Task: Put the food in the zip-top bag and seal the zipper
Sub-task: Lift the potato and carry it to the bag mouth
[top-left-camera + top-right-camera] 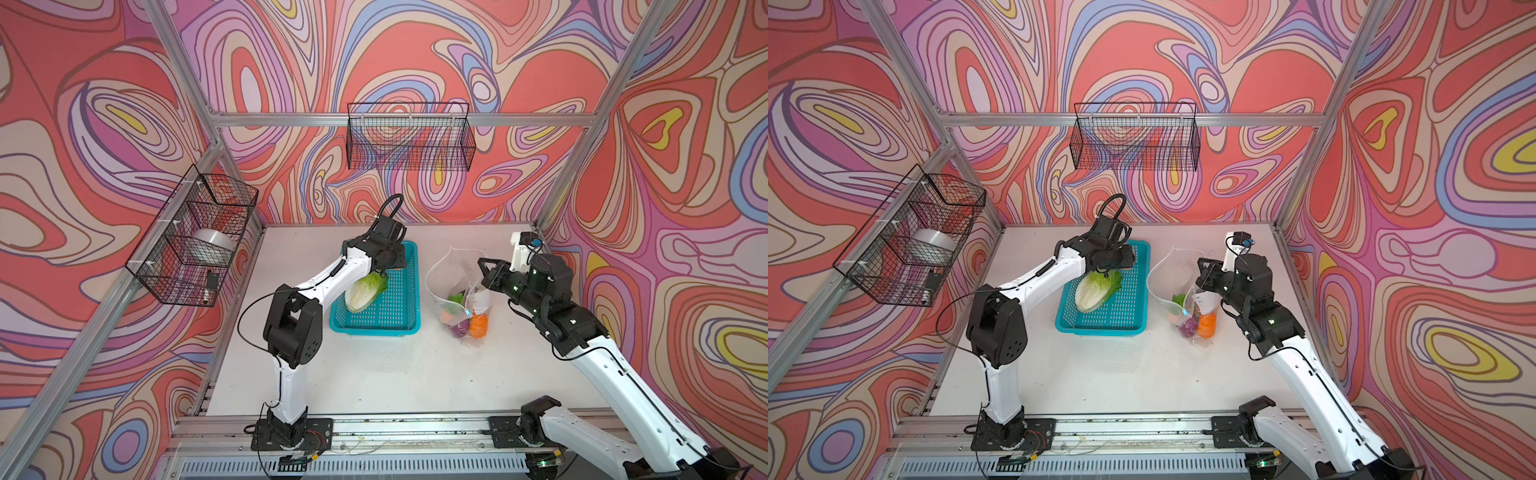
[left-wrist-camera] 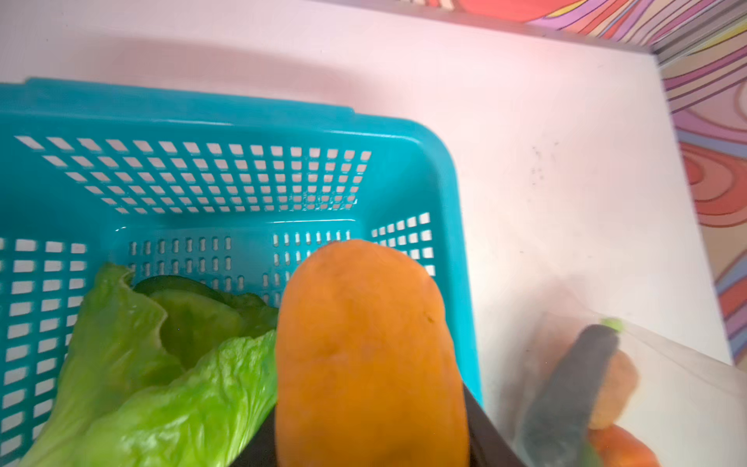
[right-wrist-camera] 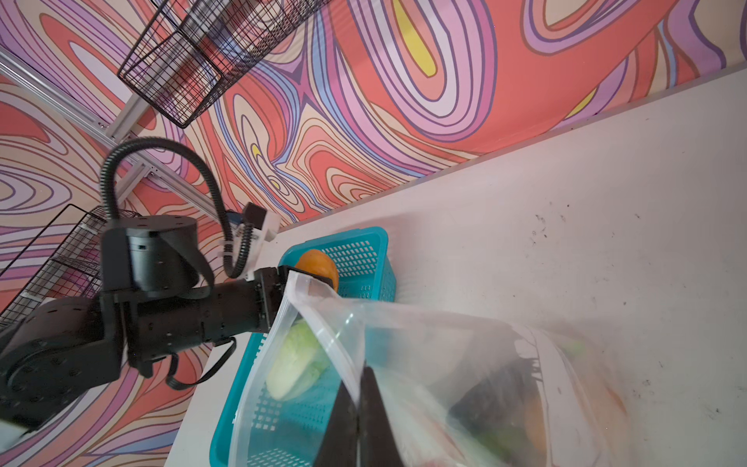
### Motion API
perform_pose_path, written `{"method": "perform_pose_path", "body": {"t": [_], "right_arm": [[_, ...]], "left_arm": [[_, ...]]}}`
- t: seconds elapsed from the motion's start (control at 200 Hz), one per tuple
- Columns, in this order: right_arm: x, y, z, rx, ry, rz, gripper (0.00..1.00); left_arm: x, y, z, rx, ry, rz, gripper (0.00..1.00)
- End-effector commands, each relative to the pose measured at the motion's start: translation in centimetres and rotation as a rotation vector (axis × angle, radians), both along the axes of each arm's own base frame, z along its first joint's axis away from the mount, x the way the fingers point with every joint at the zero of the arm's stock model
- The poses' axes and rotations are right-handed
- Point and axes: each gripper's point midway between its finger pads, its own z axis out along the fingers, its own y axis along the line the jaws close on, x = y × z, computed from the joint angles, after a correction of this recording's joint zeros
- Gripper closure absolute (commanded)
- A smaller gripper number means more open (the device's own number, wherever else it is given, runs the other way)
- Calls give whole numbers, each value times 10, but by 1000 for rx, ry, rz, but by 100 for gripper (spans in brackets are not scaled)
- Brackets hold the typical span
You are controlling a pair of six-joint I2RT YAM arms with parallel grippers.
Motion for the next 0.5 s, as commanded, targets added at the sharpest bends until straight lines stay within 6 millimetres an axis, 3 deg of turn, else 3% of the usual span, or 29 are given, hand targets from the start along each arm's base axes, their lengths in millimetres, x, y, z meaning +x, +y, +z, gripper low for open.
{"method": "perform_pose_path", "body": {"t": [0.0,0.215,0.356,0.496], "right_arm": [[2,1,2,8,-8,1,100],[3,2,2,15,-8,4,100],[4,3,3,21,-9,3,100],[4,3,1,25,-6,6,100]], "left_arm": [[-11,-5,41,-117,-54,-23,53],[-44,-7,114,-306,-181,-86,55],[-71,-13,146,-411,-204,-149,55],[-102,-32,173,-512,-237,-270,55]]}}
